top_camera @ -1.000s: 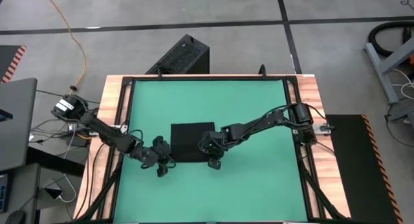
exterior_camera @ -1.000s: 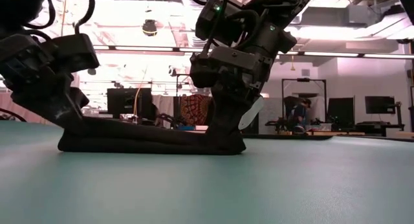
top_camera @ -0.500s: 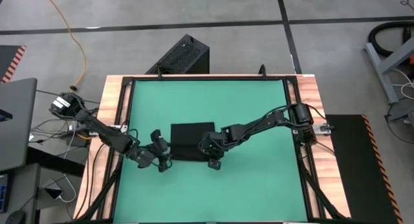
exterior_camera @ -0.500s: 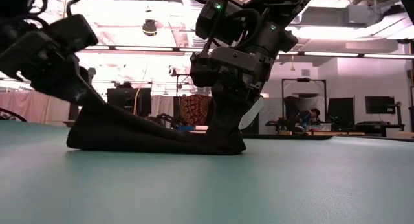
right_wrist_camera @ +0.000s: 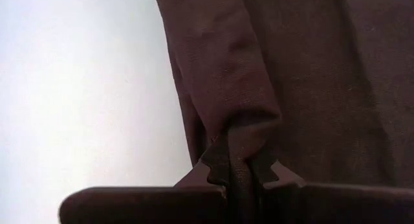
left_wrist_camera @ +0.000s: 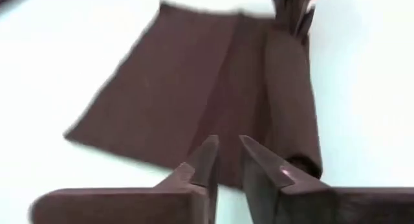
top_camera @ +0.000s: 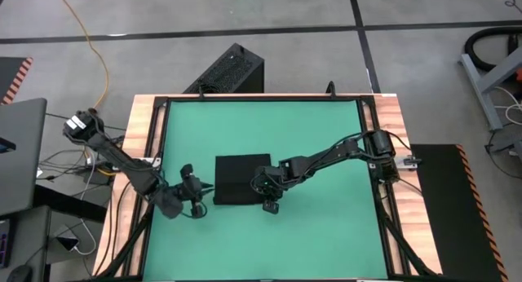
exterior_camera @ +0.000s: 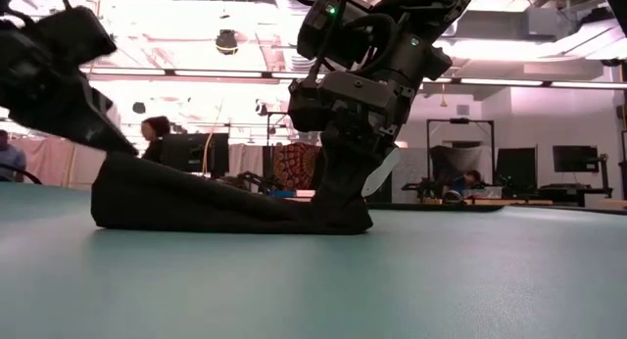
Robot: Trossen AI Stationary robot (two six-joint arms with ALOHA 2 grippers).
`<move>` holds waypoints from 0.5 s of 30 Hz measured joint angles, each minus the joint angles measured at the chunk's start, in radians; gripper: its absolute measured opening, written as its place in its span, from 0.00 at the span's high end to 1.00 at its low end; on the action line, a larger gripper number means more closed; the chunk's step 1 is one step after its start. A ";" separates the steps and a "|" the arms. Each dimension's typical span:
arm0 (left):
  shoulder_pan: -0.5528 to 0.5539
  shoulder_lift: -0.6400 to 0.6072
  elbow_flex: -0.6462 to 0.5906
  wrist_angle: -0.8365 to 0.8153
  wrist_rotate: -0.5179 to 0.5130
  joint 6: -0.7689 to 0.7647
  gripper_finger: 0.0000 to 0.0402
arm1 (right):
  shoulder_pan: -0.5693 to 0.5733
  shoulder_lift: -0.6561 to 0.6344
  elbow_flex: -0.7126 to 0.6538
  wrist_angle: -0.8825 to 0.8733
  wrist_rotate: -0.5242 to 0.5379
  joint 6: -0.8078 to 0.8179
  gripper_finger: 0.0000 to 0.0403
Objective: Roll towel
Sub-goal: Roll the black towel
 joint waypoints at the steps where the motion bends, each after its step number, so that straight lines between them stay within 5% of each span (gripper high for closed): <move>1: -0.015 -0.005 0.000 0.019 -0.030 0.016 0.94 | 0.000 0.000 0.000 0.000 0.000 0.000 0.94; 6: -0.061 0.031 0.000 0.200 -0.087 0.176 1.00 | 0.000 0.000 0.000 0.001 0.000 -0.001 0.93; 11: -0.069 0.151 0.001 0.438 0.031 0.389 1.00 | 0.000 0.000 0.000 0.001 0.000 -0.002 0.93; 15: -0.065 0.270 0.002 0.492 0.068 0.406 1.00 | 0.000 0.000 0.000 0.001 0.000 -0.002 0.93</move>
